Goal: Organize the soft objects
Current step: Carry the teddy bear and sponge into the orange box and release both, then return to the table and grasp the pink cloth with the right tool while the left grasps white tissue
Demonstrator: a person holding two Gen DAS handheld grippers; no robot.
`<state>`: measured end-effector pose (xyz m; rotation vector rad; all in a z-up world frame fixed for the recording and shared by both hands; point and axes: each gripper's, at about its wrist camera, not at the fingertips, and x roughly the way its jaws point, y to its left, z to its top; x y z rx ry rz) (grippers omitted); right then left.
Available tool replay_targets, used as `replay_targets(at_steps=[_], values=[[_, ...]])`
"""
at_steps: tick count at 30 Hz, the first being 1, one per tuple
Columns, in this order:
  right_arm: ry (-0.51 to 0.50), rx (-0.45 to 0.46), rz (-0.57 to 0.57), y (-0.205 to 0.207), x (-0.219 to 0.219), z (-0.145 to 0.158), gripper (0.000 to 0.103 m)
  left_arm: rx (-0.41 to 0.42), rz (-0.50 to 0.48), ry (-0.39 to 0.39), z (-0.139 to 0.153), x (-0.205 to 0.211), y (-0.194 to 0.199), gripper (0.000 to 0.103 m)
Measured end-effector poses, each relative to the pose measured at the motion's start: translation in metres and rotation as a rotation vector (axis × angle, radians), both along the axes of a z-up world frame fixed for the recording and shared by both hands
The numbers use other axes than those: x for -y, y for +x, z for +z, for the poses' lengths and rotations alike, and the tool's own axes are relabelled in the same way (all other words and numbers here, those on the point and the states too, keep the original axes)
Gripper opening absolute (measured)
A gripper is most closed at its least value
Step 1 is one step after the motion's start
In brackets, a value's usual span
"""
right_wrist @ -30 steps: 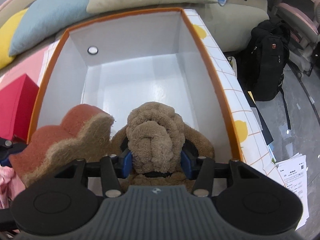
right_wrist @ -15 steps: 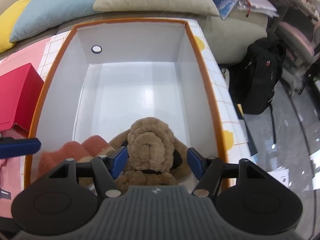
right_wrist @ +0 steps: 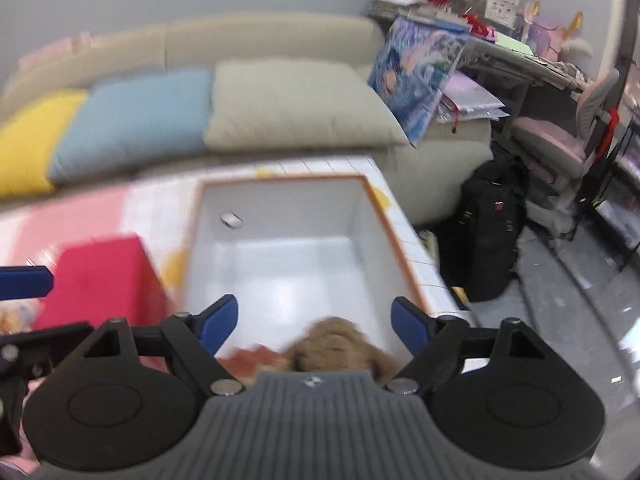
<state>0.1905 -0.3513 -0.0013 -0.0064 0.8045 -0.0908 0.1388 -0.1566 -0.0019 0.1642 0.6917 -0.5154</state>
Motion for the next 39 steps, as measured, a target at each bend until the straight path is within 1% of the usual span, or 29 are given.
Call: replay_targets(at_steps=[3,7,11,14,17,20,25,28,30,32,36,39], values=[[0.055,0.039,-0.012,-0.015,-0.022,0.0,0.084,0.037,0.071,-0.018,0.002,-0.028,-0.012,0.066],[0.141,0.042,-0.018,-0.03,-0.05,-0.008,0.084,0.003,0.175,-0.048,-0.006,-0.064,-0.027,0.066],[0.212,0.007,-0.027,-0.043,-0.077,-0.023,0.085,-0.039,0.264,-0.055,-0.017,-0.102,-0.036,0.066],[0.232,-0.055,-0.001,-0.049,-0.099,-0.038,0.085,-0.086,0.314,-0.063,-0.026,-0.128,-0.04,0.066],[0.22,-0.112,0.062,-0.052,-0.122,-0.051,0.085,-0.123,0.373,-0.056,-0.039,-0.153,-0.048,0.066],[0.179,-0.166,0.161,-0.056,-0.15,-0.065,0.085,-0.156,0.436,-0.063,-0.052,-0.178,-0.061,0.066],[0.123,-0.247,0.294,-0.059,-0.187,-0.086,0.085,-0.198,0.504,-0.077,-0.068,-0.213,-0.071,0.066],[0.092,-0.26,0.349,-0.059,-0.206,-0.093,0.085,-0.206,0.542,-0.079,-0.076,-0.232,-0.073,0.068],[0.076,-0.261,0.382,-0.058,-0.215,-0.095,0.085,-0.21,0.562,-0.084,-0.08,-0.244,-0.074,0.075],[0.055,-0.258,0.414,-0.057,-0.225,-0.097,0.084,-0.22,0.59,-0.094,-0.084,-0.253,-0.071,0.076],[0.024,-0.256,0.455,-0.049,-0.244,-0.103,0.081,-0.25,0.647,-0.141,-0.094,-0.27,-0.068,0.08],[0.026,-0.264,0.469,-0.041,-0.256,-0.108,0.08,-0.266,0.662,-0.142,-0.102,-0.278,-0.066,0.082]])
